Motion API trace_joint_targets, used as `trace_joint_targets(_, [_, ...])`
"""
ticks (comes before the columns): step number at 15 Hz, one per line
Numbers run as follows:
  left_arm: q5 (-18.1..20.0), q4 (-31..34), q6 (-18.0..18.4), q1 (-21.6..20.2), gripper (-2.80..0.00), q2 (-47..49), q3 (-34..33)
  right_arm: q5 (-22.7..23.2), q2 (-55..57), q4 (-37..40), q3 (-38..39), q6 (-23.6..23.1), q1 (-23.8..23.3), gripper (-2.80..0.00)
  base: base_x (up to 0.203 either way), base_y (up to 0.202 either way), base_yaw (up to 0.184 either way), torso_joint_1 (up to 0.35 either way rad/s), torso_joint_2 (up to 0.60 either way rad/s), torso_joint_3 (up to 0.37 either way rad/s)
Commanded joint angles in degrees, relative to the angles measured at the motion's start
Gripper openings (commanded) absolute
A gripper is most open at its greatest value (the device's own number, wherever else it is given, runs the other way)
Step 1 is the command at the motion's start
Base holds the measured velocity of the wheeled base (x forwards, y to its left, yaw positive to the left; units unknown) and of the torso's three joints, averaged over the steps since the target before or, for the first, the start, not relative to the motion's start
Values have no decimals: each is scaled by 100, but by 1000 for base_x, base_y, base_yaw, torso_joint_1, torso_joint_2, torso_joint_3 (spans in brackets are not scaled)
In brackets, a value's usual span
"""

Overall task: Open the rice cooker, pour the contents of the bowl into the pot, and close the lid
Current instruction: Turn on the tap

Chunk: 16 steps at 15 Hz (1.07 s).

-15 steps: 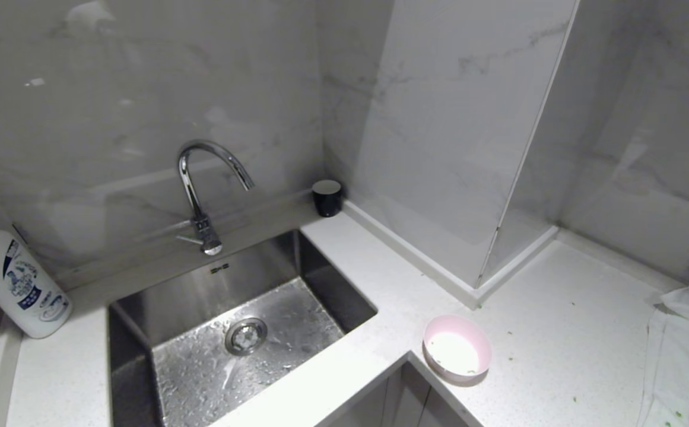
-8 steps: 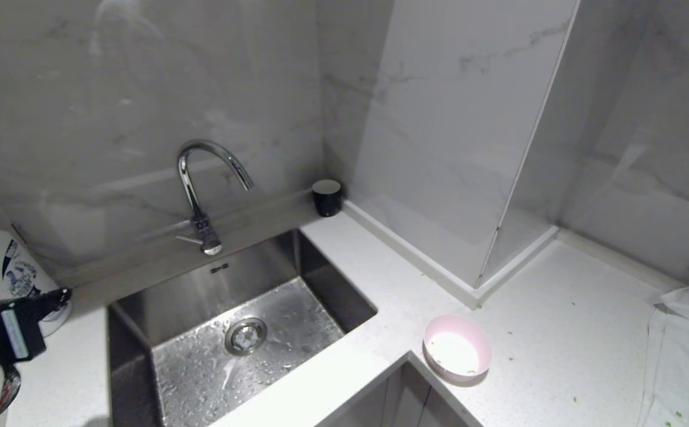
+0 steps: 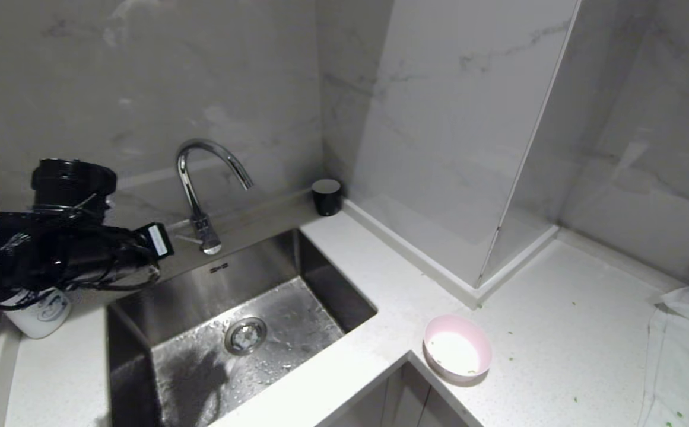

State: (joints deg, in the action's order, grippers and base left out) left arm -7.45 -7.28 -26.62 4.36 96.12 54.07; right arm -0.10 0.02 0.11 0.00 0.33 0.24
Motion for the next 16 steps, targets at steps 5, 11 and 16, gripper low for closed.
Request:
trace_joint_targets(5, [-645, -60, -384, -67, -280, 2087, 1262, 1, -2, -2, 9, 2, 2, -280, 0, 0, 0, 0, 0, 0])
trace_joint_targets(11, [-768, -230, -353, -397, 0, 2954, 2251, 1, -2, -2, 9, 2, 2, -280, 0, 0, 0, 0, 0, 0])
trace_joint_targets(16, [-897, -234, -361, -504, 0, 3547, 3021, 1, -2, -2, 9, 2, 2, -280, 0, 0, 0, 0, 0, 0])
